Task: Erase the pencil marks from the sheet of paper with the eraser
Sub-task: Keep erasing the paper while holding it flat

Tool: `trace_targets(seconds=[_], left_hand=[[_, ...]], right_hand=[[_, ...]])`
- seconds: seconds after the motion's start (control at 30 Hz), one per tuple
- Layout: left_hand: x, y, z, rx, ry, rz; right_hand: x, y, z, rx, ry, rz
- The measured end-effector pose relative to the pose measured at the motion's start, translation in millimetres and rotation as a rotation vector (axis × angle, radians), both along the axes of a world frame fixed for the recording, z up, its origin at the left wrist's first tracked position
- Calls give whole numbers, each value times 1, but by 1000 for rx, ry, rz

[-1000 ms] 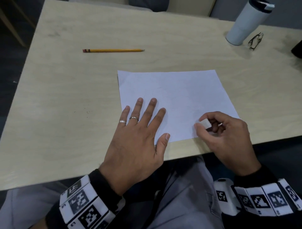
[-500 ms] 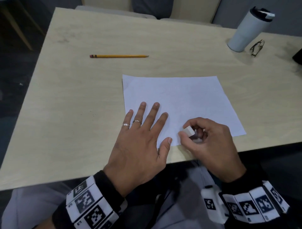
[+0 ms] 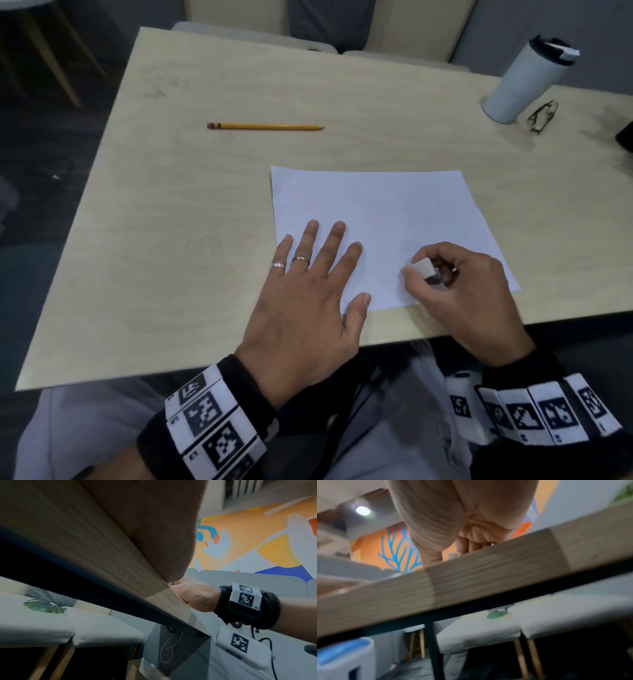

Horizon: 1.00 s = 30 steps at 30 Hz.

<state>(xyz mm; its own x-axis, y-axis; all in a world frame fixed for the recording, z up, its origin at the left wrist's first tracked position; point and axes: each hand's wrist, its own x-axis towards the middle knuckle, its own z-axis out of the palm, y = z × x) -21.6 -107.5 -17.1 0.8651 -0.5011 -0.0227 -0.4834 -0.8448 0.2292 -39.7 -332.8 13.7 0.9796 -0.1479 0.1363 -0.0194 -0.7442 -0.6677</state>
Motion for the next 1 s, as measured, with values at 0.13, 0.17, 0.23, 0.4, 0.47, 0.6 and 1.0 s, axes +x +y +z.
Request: trace_targets(seconds=[0.13,0.17,0.23,0.4,0.47,0.6,1.0], left_hand=[[0,0,0,-5,-2,-1],[1,0,0,-6,-4,-1],[0,0,-2,-10,0,-8],[0,0,0,-13,9,-5],[0,0,0,-16,9,-5],[0,0,0,-18,10,-5],[0,2,-1,-9,-2,-14]], right_hand=[[-3,25,4,6,20,89],[-4,26,1,-9,13,111],[-1,14,-3,-7,10,60],[5,13,3,-34,-16,28],[3,24,1,-34,-4,88],[10,1,-9,39,-17,-24],[12,-20,-13,519,-71,-97]])
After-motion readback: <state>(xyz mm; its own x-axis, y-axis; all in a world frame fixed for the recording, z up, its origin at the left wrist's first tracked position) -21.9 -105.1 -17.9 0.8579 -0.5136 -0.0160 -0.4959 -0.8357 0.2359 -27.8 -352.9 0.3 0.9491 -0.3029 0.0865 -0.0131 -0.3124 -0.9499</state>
